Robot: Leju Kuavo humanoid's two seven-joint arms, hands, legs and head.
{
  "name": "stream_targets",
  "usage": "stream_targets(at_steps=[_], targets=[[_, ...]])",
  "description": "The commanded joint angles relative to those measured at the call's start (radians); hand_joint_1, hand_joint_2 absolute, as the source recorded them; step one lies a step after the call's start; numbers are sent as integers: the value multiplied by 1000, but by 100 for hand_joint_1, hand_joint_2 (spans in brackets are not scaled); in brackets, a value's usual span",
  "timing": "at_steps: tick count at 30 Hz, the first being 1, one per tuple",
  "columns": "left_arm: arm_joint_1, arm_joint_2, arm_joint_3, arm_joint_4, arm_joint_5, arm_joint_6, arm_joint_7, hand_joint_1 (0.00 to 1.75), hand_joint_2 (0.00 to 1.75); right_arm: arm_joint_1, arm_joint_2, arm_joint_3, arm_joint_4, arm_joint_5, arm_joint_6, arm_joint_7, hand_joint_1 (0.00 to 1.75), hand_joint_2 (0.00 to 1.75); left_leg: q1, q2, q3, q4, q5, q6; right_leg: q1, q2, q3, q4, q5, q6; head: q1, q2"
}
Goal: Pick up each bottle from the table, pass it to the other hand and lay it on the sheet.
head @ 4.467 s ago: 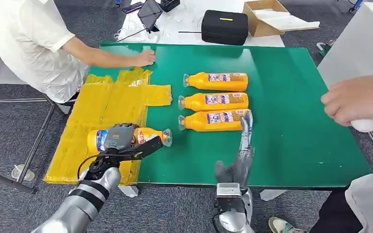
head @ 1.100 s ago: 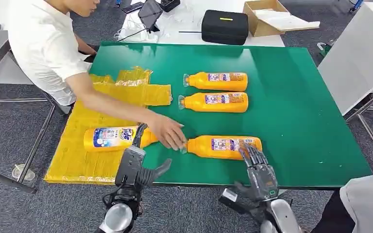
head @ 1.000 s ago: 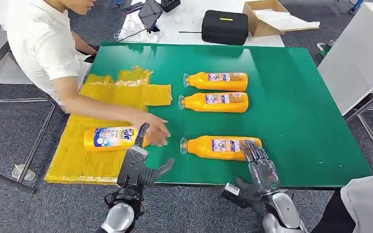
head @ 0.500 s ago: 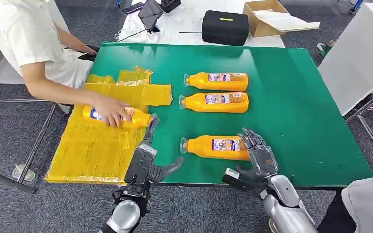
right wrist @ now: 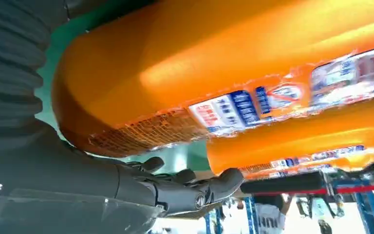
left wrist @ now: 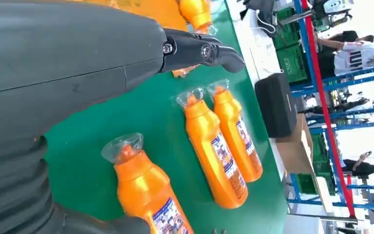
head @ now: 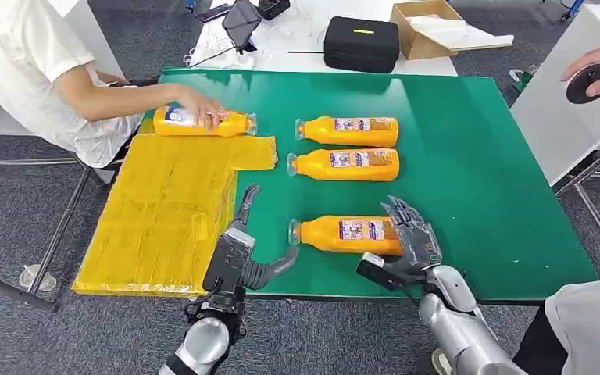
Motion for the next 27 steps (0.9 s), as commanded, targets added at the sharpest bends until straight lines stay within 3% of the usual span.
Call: stream_targets(at_steps=[1, 20, 21, 22, 27], targets=[[-70, 3, -53, 95, 11, -12, -1, 0, 175, -95, 26, 3, 247, -9, 77, 11, 0, 175, 1, 0, 4, 0, 0, 0, 1, 0, 4, -1, 0, -2, 0, 0], [-92, -1, -81, 121, 25, -30, -8, 0, 175, -97, 41, 43, 298, 13, 164, -7, 5, 175, 1, 2, 12, -1, 1, -1, 1, 0, 10, -2, 3, -4, 0, 0], [-94, -1, -83, 123, 25, -33, -8, 0, 175, -95, 40, 48, 296, 17, 164, -13, 133, 175, 1, 2, 11, -1, 1, -1, 2, 0, 10, -2, 3, -5, 0, 0], [-96, -1, -86, 127, 26, -35, -8, 0, 175, -95, 42, 50, 299, 13, 184, -26, 175, 175, 2, 3, 13, -1, 1, -1, 2, 1, 11, -2, 3, -4, 0, 0], [-102, -3, -91, 129, 28, -38, -10, 0, 175, -93, 37, 73, 308, 29, 210, -30, 175, 175, 1, 2, 12, -1, 2, -1, 2, 0, 10, -2, 4, -5, 0, 0]])
